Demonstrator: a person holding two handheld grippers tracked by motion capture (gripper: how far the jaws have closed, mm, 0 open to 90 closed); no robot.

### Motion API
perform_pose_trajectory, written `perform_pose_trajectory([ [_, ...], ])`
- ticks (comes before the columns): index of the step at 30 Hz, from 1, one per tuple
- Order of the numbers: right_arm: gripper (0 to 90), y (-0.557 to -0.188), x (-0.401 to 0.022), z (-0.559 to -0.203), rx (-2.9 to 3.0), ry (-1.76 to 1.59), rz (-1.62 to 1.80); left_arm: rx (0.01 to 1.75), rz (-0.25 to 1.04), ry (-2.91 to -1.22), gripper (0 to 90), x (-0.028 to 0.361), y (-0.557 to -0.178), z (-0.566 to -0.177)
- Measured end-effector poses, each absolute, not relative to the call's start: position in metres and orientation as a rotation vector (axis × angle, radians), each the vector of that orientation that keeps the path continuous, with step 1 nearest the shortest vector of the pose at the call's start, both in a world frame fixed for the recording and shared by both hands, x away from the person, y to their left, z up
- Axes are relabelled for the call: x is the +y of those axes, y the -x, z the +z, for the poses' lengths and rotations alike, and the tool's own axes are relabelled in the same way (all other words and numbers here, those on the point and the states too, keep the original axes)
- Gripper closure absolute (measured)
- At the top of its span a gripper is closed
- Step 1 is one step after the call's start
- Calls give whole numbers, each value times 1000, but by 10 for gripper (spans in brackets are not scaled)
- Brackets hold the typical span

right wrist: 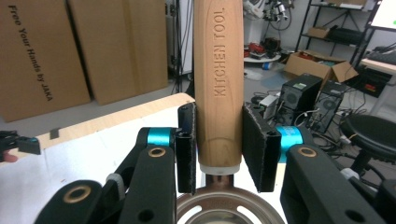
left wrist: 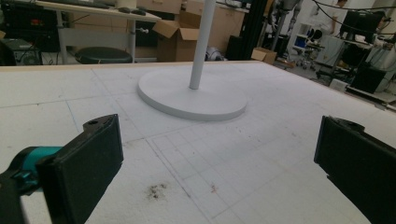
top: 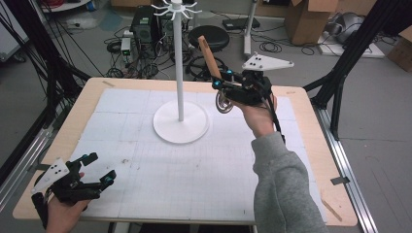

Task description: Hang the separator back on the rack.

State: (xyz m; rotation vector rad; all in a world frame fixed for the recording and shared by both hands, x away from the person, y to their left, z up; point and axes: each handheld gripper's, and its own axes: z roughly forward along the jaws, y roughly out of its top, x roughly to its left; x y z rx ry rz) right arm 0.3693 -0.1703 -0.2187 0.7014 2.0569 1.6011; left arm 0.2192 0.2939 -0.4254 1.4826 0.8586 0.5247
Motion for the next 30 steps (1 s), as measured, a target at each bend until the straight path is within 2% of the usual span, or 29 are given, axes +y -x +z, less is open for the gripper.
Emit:
perform_pose_trajectory([
  [30, 687, -381, -154, -201, 1965, -723, 1632, 872, 526, -1472, 18, 299, -217, -426],
])
